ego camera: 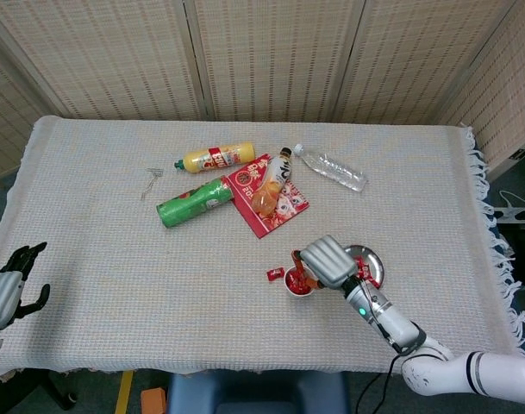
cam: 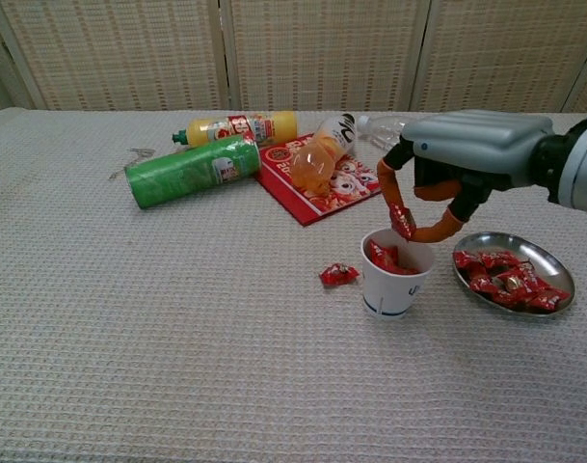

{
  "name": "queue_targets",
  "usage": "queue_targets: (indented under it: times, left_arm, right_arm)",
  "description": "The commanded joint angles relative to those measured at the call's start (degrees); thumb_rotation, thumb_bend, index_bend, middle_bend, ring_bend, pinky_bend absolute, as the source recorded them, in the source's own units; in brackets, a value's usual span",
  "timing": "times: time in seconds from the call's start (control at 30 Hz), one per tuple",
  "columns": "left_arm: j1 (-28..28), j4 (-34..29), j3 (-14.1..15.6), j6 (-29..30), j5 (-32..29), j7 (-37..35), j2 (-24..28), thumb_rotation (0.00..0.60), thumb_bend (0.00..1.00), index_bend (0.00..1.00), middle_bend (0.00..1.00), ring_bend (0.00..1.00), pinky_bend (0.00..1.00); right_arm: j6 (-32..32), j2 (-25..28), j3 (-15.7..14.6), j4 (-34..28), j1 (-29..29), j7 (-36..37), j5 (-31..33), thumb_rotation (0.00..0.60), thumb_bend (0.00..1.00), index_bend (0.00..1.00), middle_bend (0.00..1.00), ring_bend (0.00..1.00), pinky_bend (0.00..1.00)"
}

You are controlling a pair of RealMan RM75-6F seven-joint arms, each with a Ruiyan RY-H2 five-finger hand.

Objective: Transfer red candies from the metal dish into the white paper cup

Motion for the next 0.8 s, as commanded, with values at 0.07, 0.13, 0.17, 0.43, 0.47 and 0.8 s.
queue_targets:
  times: [0.07, 0.13, 0.17, 0.43, 0.47, 0.8]
  left_arm:
    - [0.07, 0.10, -0.05, 0.10, 0.04, -0.47, 0.16, 0.600, 0.50, 0.03, 0.09, 0.04, 0.27]
    - [0.05, 0.16, -0.03, 0.07, 0.12, -0.64, 0.18, 0.600, 0.50, 0.03, 0.09, 0.04, 0.27]
    - [0.03, 0.18, -0.02, 0.05, 0.15, -0.67, 0.18, 0.600, 0.50, 0.03, 0.09, 0.04, 0.27]
    - [0.03, 0.15, -0.09, 0.03, 0.02, -0.61, 0.15, 0.600, 0.52, 0.03, 0.09, 0.04, 0.27]
    - [0.05, 0.14, -0.08, 0.08, 0.04, -0.65, 0.18, 0.600, 0.52, 0.03, 0.09, 0.04, 0.27]
    - [-0.08, 0.14, 0.02, -0.07, 0.34, -0.80, 0.17, 0.600, 0.52, 0.03, 0.09, 0.04, 0.27]
  right_arm:
    - [-1.39, -1.13, -0.07, 0.20, 0.97, -2.81, 2.19, 0.600, 0.18, 0.56, 1.00, 0.91, 1.00]
    - [-1.55, -1.24, -0.47, -0.03, 1.21, -4.71, 3.16, 0.600, 0.18, 0.52, 1.00, 0.90, 1.00]
    - [-1.67, -1.25, -0.63, -0.24, 1.31, -5.44, 3.69, 0.600, 0.19, 0.48, 1.00, 0.89, 1.00]
    - [-2.67, -0.71, -1.34, -2.11, 2.33, -8.60, 7.13, 0.600, 0.19, 0.21, 1.00, 0.83, 1.00]
    - [-2.57, -0.55, -1.33, -2.35, 2.29, -8.39, 7.13, 0.600, 0.19, 0.19, 1.00, 0.82, 1.00]
    - [-3.26, 4.17, -1.44, -5.20, 1.79, -3.90, 6.16, 0.524, 0.18, 0.03, 0.95, 0.76, 1.00]
